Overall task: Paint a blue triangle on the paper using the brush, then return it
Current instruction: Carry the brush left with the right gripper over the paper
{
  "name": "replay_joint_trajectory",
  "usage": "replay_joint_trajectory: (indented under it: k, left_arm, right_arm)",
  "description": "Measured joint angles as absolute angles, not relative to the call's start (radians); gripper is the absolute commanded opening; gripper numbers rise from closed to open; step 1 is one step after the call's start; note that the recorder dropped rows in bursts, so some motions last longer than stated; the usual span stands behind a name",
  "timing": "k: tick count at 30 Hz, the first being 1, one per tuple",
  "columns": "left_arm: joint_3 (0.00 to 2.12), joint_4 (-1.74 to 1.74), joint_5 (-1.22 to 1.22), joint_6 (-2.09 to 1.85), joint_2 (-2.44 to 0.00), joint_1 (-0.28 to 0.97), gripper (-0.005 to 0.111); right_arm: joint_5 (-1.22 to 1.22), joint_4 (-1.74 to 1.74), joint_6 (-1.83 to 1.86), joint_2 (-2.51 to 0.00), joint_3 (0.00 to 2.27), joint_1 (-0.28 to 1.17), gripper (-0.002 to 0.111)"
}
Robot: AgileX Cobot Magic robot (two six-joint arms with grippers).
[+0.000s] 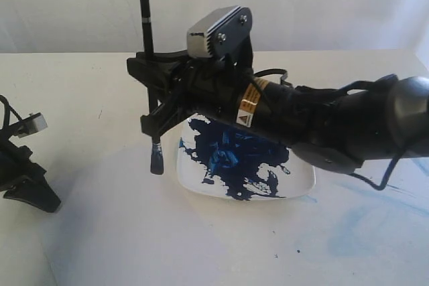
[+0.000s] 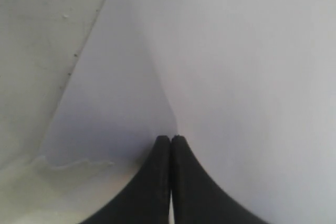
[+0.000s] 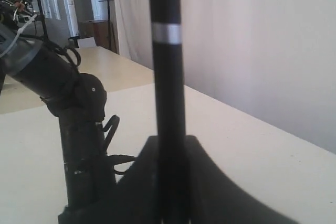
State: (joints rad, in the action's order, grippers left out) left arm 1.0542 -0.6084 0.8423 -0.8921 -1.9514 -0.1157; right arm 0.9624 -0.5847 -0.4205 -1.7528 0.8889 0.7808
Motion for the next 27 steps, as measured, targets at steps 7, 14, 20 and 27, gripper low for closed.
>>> replay_joint_trajectory:
  k: [7, 14, 20, 27]
  left_arm:
    - [1.054, -0.608, 0.842, -0.892, -1.951, -0.116, 0.0]
    - [1.054, -0.608, 0.842, -0.892, -1.951, -0.116, 0.0]
    - [1.054, -0.608, 0.842, -0.892, -1.951, -0.116, 0.0]
    - [1.054, -0.608, 0.842, -0.892, -1.951, -0.116, 0.0]
  right_arm:
    - [0.948, -0.555, -0.402, -1.827, 0.969, 0.872, 0.0]
    - [0.813, -0.469, -0.37, -1.859, 1.049, 0.937, 0.0]
    - [0.709, -0.14, -0.163, -1.861, 1.098, 0.996, 0.0]
    - [0.673, -0.09, -0.095, -1.881, 1.104, 1.045, 0.0]
